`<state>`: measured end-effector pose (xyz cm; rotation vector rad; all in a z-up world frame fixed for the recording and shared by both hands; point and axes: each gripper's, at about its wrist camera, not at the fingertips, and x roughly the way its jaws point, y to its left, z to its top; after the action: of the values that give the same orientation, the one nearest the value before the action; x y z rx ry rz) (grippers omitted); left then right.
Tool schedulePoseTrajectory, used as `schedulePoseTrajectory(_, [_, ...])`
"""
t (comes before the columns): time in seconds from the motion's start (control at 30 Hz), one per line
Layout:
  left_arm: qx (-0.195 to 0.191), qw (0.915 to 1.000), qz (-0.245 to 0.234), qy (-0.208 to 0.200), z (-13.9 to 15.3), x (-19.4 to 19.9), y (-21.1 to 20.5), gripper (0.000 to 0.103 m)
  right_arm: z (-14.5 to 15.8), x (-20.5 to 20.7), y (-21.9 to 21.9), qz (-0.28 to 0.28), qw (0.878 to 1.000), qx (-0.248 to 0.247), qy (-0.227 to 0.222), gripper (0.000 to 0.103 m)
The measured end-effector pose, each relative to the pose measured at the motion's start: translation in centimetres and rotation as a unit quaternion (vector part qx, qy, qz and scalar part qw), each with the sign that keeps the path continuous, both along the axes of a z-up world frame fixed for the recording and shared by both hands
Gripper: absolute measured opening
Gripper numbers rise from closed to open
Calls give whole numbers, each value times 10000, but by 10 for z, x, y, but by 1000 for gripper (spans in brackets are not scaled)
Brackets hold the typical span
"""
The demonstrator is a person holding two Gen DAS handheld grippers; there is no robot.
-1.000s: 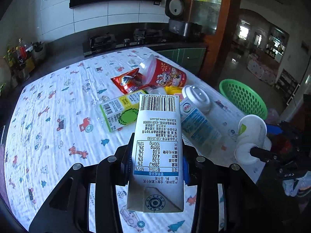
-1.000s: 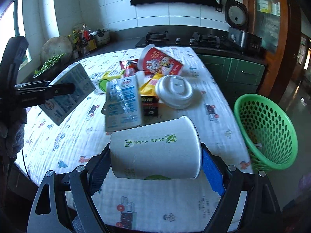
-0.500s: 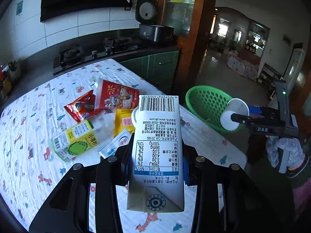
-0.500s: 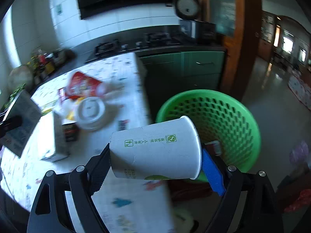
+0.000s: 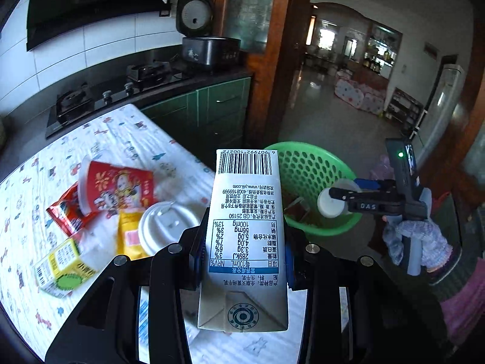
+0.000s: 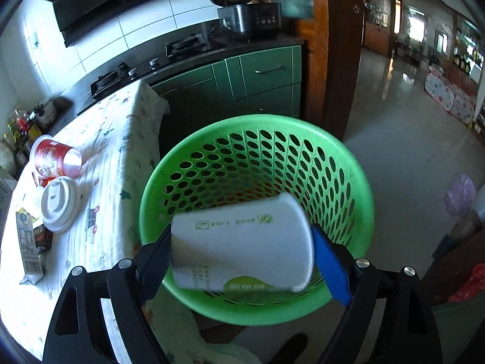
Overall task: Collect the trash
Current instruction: 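Drop the paper cup into the basket with the right gripper while the left gripper drops the carton in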
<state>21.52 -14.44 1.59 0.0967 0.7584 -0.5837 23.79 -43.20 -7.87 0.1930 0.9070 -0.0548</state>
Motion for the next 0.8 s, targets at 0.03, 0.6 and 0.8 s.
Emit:
schedulePoseTrajectory(0.03, [6,10000,-31,-10,0,2,-6,38,-1,2,-2,-11,10000,13,2,86])
schedulePoseTrajectory(0.6, [97,9989,-415,200,-27,52,-116,38,13,-30,-18,61,9989,-404,-215,86])
schedulePoseTrajectory(0.8, [237,9983,-417,343,-47,68,-151,38,11,-43,-21,68,9992,-333,-214,86])
